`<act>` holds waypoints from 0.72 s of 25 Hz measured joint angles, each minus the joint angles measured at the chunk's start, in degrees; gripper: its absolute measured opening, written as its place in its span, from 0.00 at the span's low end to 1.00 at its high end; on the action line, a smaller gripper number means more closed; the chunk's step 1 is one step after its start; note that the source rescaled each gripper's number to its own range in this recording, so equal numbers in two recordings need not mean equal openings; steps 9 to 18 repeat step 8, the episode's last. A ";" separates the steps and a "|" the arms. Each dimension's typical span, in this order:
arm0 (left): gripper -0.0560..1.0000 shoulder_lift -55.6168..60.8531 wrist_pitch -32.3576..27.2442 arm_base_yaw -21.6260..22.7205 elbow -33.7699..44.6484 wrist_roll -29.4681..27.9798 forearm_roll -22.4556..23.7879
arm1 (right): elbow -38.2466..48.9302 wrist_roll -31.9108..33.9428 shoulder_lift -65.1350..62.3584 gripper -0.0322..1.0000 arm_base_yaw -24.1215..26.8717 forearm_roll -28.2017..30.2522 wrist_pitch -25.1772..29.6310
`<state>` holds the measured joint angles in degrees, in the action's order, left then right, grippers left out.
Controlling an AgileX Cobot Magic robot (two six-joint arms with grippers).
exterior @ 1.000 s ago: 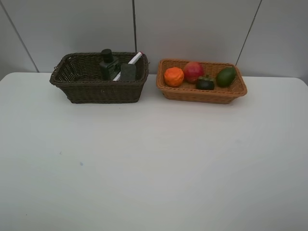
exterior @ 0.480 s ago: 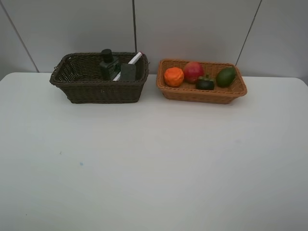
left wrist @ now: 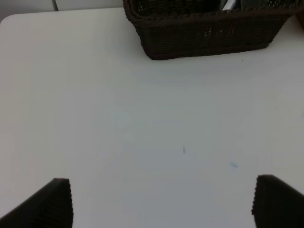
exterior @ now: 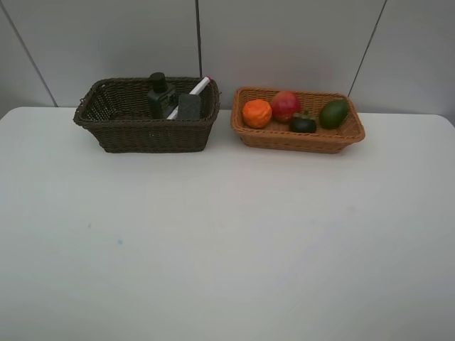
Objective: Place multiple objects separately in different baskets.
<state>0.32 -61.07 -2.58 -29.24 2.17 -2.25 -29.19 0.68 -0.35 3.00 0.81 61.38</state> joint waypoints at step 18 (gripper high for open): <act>0.90 0.00 0.00 0.00 0.00 0.00 0.00 | 0.00 0.00 0.00 1.00 0.00 0.00 -0.01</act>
